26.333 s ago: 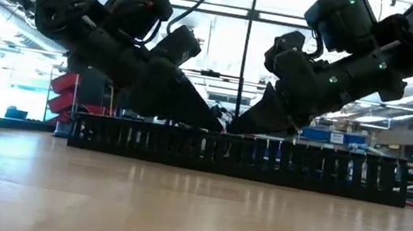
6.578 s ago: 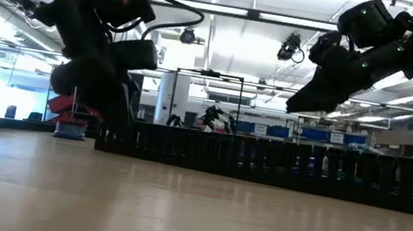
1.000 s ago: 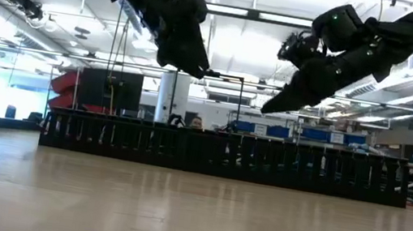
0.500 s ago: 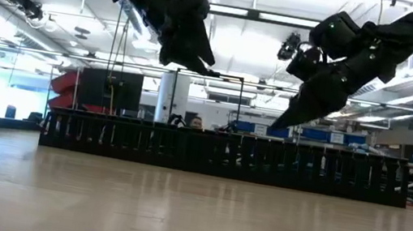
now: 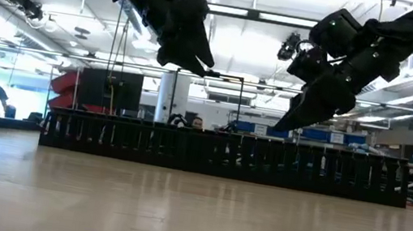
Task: Ziptie cables
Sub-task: Close the black cable duct cover
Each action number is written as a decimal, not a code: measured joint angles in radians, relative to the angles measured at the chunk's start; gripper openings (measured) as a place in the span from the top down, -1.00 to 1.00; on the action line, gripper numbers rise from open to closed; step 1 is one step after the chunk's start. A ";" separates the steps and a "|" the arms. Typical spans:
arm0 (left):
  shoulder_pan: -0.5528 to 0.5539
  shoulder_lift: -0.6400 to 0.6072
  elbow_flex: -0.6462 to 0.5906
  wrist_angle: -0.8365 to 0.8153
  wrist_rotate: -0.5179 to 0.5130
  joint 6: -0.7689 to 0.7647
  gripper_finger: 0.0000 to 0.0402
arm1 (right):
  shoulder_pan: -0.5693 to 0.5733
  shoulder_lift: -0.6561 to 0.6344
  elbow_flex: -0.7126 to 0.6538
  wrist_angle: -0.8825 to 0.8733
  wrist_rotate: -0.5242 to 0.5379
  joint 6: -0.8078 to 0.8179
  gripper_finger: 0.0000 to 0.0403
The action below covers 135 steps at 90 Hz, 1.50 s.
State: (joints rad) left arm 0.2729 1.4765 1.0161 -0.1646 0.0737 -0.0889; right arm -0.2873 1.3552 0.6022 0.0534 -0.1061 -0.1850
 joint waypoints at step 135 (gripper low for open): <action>0.000 0.000 0.000 -0.004 0.001 0.059 -0.06 | -0.017 0.001 -0.269 0.203 0.031 0.061 -0.53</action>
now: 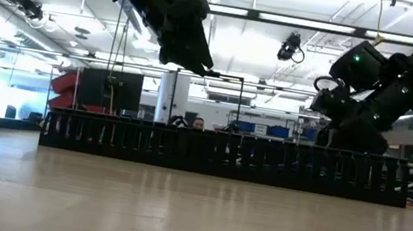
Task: Ziptie cables
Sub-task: Close the black cable duct cover
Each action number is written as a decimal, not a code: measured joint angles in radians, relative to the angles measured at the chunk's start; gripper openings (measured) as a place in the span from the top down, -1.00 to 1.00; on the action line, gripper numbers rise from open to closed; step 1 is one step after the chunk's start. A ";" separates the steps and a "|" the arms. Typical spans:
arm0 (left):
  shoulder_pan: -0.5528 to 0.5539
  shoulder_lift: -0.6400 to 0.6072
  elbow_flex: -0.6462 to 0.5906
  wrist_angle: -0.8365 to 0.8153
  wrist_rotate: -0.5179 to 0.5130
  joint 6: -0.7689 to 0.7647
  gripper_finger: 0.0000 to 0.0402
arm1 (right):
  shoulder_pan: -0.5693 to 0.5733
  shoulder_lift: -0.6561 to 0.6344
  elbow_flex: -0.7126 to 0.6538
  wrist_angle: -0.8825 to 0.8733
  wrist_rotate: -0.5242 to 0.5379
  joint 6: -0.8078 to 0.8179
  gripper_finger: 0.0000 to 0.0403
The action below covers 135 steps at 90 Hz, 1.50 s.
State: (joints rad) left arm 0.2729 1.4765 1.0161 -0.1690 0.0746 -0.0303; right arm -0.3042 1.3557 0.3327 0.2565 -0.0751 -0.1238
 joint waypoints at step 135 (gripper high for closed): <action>0.000 0.000 0.000 -0.038 -0.033 0.023 -0.06 | 0.001 0.000 0.093 -0.094 0.164 -0.009 0.15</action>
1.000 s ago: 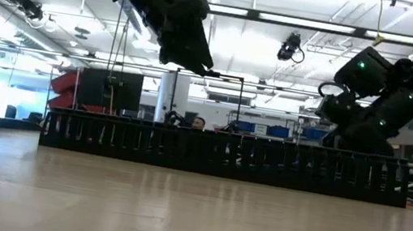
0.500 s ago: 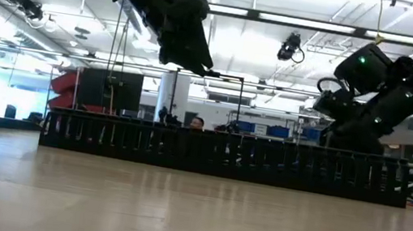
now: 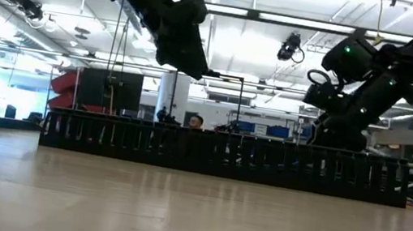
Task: Ziptie cables
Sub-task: Close the black cable duct cover
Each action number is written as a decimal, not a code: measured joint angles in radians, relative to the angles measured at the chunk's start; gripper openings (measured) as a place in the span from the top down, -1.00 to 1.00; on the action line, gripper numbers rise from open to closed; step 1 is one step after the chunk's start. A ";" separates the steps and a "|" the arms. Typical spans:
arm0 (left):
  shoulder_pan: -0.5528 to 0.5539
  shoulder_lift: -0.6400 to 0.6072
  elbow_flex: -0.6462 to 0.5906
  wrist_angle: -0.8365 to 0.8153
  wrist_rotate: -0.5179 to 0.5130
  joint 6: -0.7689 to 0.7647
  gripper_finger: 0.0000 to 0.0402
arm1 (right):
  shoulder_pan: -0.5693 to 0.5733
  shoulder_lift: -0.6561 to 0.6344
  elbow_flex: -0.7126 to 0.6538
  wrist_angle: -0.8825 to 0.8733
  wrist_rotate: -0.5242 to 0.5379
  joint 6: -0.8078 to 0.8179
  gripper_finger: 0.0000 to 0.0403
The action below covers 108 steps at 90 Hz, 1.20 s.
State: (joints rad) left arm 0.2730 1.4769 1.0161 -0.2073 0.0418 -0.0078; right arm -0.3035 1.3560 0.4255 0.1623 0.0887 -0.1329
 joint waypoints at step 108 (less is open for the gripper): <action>0.000 0.000 0.000 0.006 -0.001 0.000 -0.06 | -0.014 0.175 0.043 0.094 -0.067 -0.044 -0.62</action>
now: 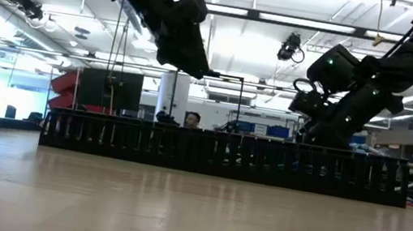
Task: Ziptie cables
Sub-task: Close the black cable duct cover
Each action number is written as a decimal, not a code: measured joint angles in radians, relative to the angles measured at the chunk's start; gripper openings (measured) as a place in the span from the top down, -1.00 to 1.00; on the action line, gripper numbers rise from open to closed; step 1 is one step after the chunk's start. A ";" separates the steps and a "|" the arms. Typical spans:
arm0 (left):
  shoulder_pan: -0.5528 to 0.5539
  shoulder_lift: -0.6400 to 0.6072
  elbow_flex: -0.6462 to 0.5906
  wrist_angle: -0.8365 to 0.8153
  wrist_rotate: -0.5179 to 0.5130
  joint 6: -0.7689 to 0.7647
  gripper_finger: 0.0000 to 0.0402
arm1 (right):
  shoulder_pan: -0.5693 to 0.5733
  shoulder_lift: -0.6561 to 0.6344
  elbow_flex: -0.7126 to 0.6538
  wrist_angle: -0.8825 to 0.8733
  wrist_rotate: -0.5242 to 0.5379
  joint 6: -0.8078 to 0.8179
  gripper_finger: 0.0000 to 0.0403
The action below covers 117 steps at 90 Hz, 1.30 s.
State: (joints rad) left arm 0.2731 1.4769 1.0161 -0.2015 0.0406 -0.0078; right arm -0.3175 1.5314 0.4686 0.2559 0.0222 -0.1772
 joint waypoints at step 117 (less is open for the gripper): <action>0.000 0.000 0.000 -0.006 0.000 -0.023 -0.06 | -0.040 0.003 -0.001 -0.033 -0.071 0.025 -0.08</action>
State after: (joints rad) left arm 0.2729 1.4769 1.0161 -0.2077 0.0410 -0.0307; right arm -0.3573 1.5349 0.4678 0.2232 -0.0491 -0.1524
